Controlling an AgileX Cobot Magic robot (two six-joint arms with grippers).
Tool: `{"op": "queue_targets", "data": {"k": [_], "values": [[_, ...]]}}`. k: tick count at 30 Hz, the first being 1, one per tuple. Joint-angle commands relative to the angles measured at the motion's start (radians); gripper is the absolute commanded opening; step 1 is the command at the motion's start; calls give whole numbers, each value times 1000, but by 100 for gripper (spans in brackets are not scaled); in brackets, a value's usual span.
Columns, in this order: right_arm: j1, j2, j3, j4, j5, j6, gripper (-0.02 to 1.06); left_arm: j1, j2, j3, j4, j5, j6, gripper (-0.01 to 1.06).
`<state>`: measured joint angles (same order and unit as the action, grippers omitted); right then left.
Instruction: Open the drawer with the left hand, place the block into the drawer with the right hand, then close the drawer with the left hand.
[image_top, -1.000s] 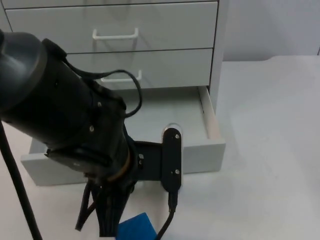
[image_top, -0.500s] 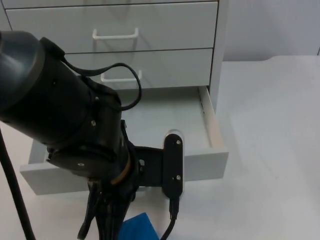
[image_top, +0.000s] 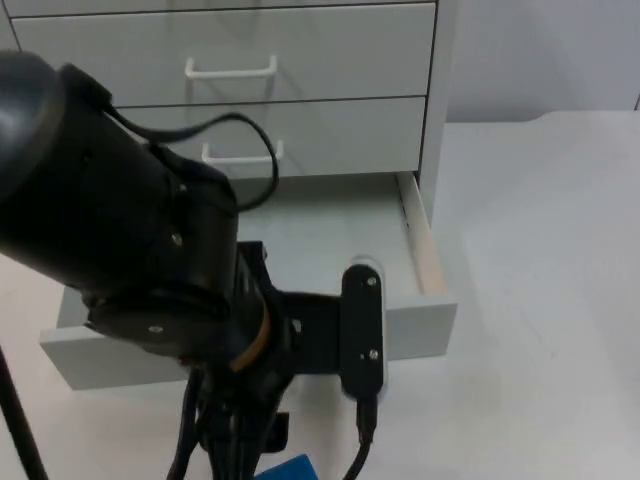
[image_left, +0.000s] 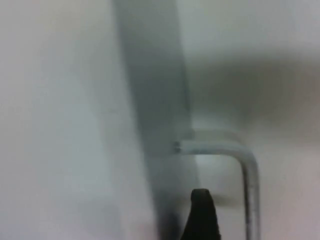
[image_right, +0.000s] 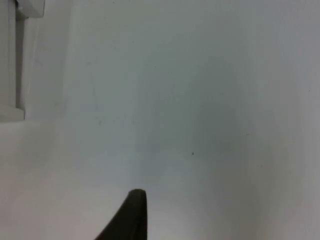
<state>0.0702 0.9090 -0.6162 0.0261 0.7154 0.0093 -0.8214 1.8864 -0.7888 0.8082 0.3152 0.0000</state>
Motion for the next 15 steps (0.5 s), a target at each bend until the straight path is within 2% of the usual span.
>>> {"op": "queue_targets", "data": {"k": [1, 4, 7, 8, 11, 12, 15], "values": [[-6, 0, -5, 2, -7, 1, 105, -6, -31, 5, -12, 3, 0, 61], [-6, 0, -5, 2, -7, 1, 105, -6, -64, 5, -8, 29, 0, 61], [-6, 0, -5, 2, -7, 1, 105, -6, -135, 5, -48, 117, 0, 61], [-6, 0, -5, 2, -7, 1, 105, -6, -135, 5, -48, 117, 0, 61], [-6, 0, -5, 2, -7, 1, 105, -6, -221, 4, -128, 192, 0, 61], [-6, 0, -5, 2, -7, 1, 105, -6, -221, 4, -128, 192, 0, 61], [-6, 0, -5, 2, -7, 1, 105, -6, -326, 4, -256, 236, 0, 61]]}}
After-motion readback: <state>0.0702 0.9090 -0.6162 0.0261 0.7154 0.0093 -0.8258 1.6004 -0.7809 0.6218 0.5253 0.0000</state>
